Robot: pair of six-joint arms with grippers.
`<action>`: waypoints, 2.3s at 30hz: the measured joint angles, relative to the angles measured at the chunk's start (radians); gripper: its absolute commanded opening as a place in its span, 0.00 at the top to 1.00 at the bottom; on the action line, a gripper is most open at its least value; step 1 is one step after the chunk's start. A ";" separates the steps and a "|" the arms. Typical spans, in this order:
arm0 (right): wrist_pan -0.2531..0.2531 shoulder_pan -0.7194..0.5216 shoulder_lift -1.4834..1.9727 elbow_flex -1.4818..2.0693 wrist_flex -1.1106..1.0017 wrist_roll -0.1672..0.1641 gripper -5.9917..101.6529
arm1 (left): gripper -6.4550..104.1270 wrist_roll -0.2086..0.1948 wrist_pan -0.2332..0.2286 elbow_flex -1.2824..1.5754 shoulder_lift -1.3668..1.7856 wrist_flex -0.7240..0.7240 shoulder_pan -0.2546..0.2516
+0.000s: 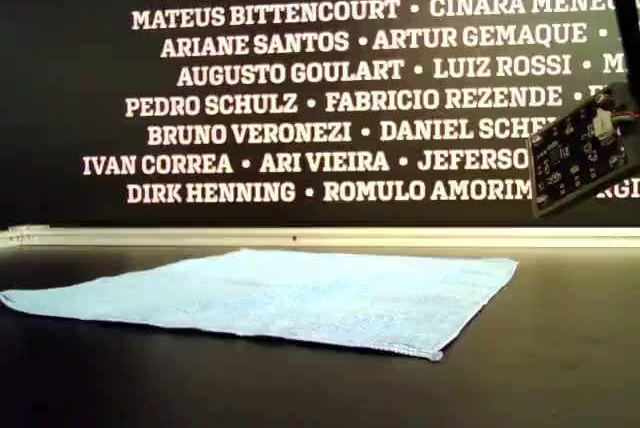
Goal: Fold a cloth
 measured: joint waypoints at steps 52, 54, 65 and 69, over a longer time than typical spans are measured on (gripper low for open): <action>-0.368 0.061 -0.472 -0.204 -0.360 -0.233 0.49 | 0.11 0.000 0.000 -0.548 -1.031 -0.380 -0.023; -0.374 0.061 -0.638 -0.305 -0.360 -0.221 0.49 | 0.11 0.000 0.000 -0.551 -1.046 -0.380 -0.041; -0.517 0.120 -1.140 -0.546 -0.360 -0.133 0.35 | 0.11 0.003 0.000 -0.595 -1.068 -0.405 -0.094; -0.540 0.132 -1.141 -0.565 -0.360 -0.130 0.33 | 0.11 0.003 0.000 -0.627 -1.121 -0.405 -0.094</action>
